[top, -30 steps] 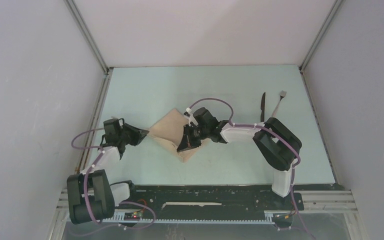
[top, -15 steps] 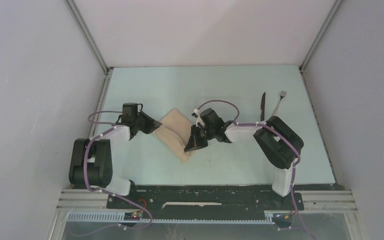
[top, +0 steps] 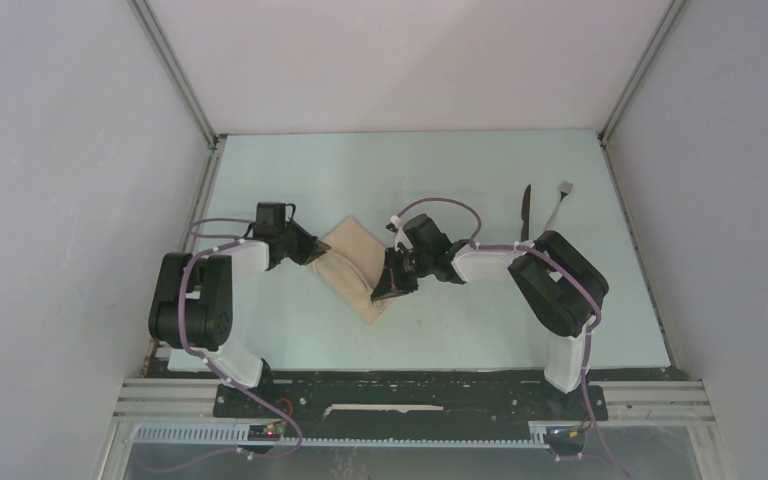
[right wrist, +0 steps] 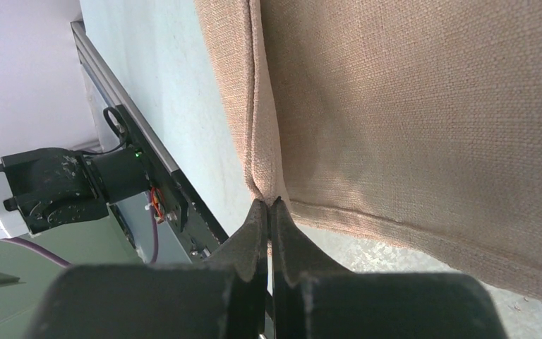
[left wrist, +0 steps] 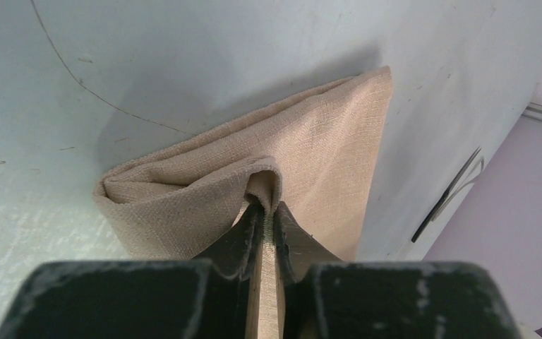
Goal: Fold the napkin into a case and place the utensils inside
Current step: Fold the lower triangle-folded napkin at the center of the board.
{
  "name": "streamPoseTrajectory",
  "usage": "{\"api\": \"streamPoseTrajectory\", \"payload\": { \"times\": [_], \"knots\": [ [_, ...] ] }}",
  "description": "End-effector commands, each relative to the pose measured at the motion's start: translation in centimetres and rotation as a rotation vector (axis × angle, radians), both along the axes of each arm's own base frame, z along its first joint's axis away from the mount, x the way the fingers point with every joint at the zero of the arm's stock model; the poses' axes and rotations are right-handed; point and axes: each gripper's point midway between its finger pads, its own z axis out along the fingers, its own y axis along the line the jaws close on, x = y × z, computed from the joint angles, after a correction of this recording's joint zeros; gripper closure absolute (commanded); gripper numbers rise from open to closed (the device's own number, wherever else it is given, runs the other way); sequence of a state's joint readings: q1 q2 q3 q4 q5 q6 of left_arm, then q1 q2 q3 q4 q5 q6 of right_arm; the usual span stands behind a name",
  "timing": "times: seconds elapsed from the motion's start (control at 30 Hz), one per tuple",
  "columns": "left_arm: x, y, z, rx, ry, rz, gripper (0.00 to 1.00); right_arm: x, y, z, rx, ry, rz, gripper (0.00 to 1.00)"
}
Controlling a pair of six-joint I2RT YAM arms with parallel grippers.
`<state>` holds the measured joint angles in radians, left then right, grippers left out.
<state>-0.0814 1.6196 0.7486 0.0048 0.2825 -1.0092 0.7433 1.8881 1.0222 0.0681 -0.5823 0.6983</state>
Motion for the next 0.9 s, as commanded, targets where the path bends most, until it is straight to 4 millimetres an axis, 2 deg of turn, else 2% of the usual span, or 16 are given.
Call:
{"api": "streamPoseTrajectory", "payload": {
  "times": [0.0,0.23,0.33,0.43,0.53,0.67,0.73,0.8,0.87],
  "knots": [
    [1.5,-0.1,1.1,0.006,-0.056,0.013,0.88,0.2,-0.1,-0.4,0.002,-0.012,0.022,1.00],
    [1.2,-0.2,0.1,0.006,-0.035,0.003,0.88,-0.4,0.0,-1.3,-0.032,0.011,0.042,1.00],
    [1.1,-0.2,-0.2,0.015,-0.031,0.000,0.88,-0.2,-0.1,-1.0,-0.061,0.016,0.034,0.98],
    [1.2,-0.1,-0.5,0.017,-0.026,-0.001,0.89,0.5,-0.8,0.3,-0.125,-0.022,0.028,0.87],
    [1.3,0.0,-0.7,0.023,-0.023,-0.001,0.89,1.1,-2.2,2.3,-0.223,-0.098,0.038,0.70],
    [1.3,-0.2,-0.8,0.018,-0.019,-0.008,0.89,2.3,-3.8,4.6,-0.390,-0.381,0.051,0.42],
    [1.2,-0.3,-0.9,0.015,-0.018,-0.012,0.89,2.9,-2.2,6.0,-0.335,-0.479,0.082,0.33],
    [1.2,-0.3,-0.8,0.012,-0.021,-0.011,0.90,3.0,1.4,7.1,-0.135,-0.417,0.126,0.31],
    [1.3,-0.3,-0.9,0.012,-0.021,-0.011,0.89,2.5,4.9,8.4,0.079,-0.279,0.184,0.34]
  ]
}}
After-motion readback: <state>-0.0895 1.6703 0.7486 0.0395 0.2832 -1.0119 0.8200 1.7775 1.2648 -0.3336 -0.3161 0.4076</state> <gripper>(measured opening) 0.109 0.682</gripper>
